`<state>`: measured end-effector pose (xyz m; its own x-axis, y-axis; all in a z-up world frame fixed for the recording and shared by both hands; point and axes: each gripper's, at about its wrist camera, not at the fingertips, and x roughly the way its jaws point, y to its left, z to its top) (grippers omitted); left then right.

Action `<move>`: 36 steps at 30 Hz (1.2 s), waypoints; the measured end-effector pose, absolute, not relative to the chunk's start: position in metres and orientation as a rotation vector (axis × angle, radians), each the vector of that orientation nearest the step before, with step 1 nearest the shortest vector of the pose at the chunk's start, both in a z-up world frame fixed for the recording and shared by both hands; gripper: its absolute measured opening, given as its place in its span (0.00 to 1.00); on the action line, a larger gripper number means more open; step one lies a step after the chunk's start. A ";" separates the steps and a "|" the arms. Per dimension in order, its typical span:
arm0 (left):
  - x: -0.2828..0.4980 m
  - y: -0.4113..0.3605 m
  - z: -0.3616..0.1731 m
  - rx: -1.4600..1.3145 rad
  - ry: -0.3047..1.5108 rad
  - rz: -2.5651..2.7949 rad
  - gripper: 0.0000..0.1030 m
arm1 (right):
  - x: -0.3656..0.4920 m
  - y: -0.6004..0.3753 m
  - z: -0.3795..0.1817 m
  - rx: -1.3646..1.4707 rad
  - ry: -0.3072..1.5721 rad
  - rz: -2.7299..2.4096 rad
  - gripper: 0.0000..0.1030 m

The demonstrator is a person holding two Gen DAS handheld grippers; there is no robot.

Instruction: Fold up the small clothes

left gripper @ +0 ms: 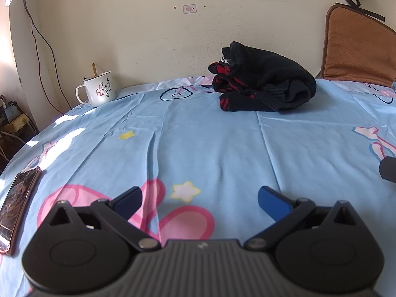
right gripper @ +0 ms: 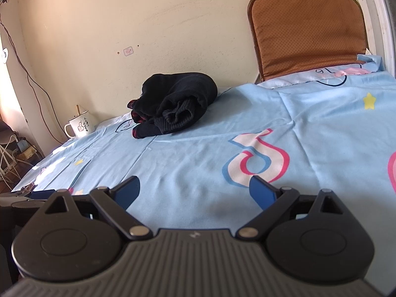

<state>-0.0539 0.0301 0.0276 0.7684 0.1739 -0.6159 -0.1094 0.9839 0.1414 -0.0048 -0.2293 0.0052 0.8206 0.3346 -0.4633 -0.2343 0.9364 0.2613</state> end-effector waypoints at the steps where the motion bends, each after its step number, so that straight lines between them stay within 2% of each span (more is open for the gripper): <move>1: -0.054 0.030 0.028 0.099 0.677 0.154 1.00 | -0.005 -0.229 0.005 0.197 0.527 0.305 0.94; 36: -0.054 0.031 0.028 0.100 0.676 0.168 1.00 | -0.005 -0.231 0.005 0.200 0.525 0.312 0.94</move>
<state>-0.0536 0.0311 0.0276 0.7671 0.1869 -0.6136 -0.1222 0.9817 0.1462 -0.0048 -0.2308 0.0046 0.8199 0.3412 -0.4598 -0.2399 0.9339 0.2652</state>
